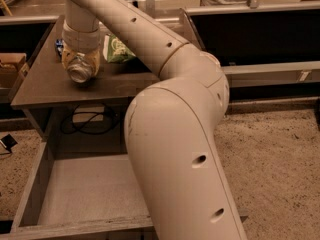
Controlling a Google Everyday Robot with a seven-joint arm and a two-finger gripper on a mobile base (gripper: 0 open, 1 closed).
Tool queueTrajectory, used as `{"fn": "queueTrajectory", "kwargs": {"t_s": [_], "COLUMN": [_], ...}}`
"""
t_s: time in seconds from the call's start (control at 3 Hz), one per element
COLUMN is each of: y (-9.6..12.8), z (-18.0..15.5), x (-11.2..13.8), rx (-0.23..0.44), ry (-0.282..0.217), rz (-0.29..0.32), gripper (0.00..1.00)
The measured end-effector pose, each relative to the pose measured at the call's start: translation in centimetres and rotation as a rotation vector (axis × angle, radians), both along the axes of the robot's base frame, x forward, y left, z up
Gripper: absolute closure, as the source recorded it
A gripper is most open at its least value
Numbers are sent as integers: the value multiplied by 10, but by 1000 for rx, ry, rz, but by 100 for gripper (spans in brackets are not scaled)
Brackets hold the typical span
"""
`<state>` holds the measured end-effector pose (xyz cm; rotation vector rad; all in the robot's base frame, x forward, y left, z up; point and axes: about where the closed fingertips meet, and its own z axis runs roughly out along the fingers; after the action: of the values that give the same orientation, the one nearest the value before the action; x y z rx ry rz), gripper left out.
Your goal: Pick 7up can from top drawer and place on counter
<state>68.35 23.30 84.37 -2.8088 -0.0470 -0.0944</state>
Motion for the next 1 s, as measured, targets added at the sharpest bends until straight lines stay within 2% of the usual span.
{"fn": "queueTrajectory", "kwargs": {"t_s": [0.33, 0.67, 1.0], "y": [0, 0, 0], "z": [0, 0, 0], "x": [0, 0, 0], "rx": [0, 0, 0], "ry": [0, 0, 0], "rz": [0, 0, 0], "gripper": [15, 0, 0]}}
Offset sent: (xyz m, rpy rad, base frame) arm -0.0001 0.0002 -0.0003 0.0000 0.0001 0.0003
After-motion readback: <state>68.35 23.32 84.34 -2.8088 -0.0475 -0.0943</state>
